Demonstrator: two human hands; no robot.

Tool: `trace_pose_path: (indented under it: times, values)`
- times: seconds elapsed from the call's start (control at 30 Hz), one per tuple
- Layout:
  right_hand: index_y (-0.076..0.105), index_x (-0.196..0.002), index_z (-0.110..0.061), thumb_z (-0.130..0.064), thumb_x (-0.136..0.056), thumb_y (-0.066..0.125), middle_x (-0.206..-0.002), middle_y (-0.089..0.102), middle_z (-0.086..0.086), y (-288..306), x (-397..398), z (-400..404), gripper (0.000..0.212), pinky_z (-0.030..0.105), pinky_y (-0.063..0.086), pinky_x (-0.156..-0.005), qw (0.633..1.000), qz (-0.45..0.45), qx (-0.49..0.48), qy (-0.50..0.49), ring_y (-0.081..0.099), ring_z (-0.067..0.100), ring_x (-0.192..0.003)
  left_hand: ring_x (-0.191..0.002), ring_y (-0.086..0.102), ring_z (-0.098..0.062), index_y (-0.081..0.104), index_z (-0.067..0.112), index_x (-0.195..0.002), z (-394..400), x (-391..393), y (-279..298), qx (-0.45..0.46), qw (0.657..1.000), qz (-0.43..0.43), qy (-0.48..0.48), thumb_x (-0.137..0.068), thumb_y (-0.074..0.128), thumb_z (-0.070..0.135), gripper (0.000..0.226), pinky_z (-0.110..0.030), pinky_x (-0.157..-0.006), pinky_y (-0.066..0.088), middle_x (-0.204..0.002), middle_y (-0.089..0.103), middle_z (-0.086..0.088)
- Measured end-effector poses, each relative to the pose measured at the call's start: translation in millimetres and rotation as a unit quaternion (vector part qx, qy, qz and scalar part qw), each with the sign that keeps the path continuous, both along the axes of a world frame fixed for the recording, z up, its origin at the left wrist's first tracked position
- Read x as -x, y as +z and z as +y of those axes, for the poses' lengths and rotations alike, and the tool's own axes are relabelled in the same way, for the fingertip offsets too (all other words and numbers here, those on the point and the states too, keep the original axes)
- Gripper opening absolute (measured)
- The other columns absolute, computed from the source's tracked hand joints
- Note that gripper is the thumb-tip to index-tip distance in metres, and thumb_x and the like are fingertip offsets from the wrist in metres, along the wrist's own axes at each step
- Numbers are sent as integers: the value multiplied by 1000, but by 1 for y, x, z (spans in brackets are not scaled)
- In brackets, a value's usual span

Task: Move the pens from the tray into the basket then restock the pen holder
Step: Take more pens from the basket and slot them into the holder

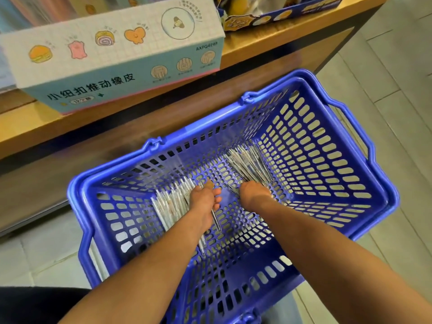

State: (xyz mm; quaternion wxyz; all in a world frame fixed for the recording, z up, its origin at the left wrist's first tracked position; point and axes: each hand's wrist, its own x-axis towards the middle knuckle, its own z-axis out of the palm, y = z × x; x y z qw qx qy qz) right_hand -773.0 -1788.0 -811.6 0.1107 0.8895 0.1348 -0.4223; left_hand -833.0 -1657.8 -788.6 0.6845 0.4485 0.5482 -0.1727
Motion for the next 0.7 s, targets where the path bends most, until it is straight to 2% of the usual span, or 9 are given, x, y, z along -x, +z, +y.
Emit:
trace_pose_path:
  times: [0.1,0.2,0.37,0.43,0.47,0.53,0.57,0.63,0.7]
  values:
    - [65,-103,-3,-19,-92,62,-106,69,16,11,-8,10,20,31,51,-77,990,76,-99,-63,66,28,-93,-59,51,-12,28,10,-153,-2,3,-2,-1,1000,-2,4,-102,54,23,59,-23,-50,44,-82,64,-3]
    - [65,-83,-10,-24,-93,62,-84,71,16,29,-11,19,17,30,51,-69,935,164,-257,-183,63,20,-68,-67,54,-12,23,11,-155,-5,3,0,7,1000,-10,23,-95,65,35,76,-25,-55,45,-88,63,-2]
    - [63,-85,-12,-22,-87,72,-77,69,7,42,-5,27,13,32,52,-70,892,217,-332,-218,61,15,-64,-112,62,-23,19,14,-157,-3,7,-7,9,999,-33,28,-90,68,41,87,-32,-77,50,-136,59,-8]
    - [66,-91,-7,-26,-86,73,-82,71,7,40,-8,23,21,30,54,-69,887,224,-336,-223,62,14,-64,-113,63,-24,19,13,-157,-2,8,-10,15,999,-27,29,-96,62,35,78,-41,-96,51,-129,63,-10]
    - [67,-91,-6,-29,-86,72,-82,71,8,40,-12,20,24,27,54,-67,890,212,-333,-227,63,14,-64,-101,66,-21,19,12,-156,-2,8,-11,14,999,-18,27,-99,59,32,73,-43,-99,50,-115,67,-8]
    - [68,-89,-6,-30,-89,68,-85,71,11,33,-23,11,23,30,54,-69,913,132,-315,-226,65,19,-70,-65,57,-14,21,11,-155,-1,9,-12,13,999,-11,31,-102,55,27,65,-32,-74,54,-76,58,-3]
    - [67,-91,-6,-28,-92,66,-89,71,12,28,-30,5,22,33,55,-73,936,65,-280,-202,66,22,-76,-57,49,-13,21,11,-155,-1,9,-11,15,999,-10,32,-102,54,26,64,-27,-61,49,-69,51,-2]
    - [62,-102,-7,-27,-96,58,-97,68,13,21,-37,-5,21,37,55,-79,976,-38,-181,-120,65,28,-86,-55,45,-13,21,11,-155,0,9,-12,22,999,-6,22,-102,54,25,64,-25,-54,44,-66,47,-2]
    - [56,-109,-9,-28,-98,53,-101,65,13,16,-36,-10,23,39,55,-76,990,-67,-119,-41,64,31,-88,-56,45,-13,26,9,-154,0,8,-13,26,1000,-6,8,-102,55,26,62,-26,-55,44,-67,47,-2]
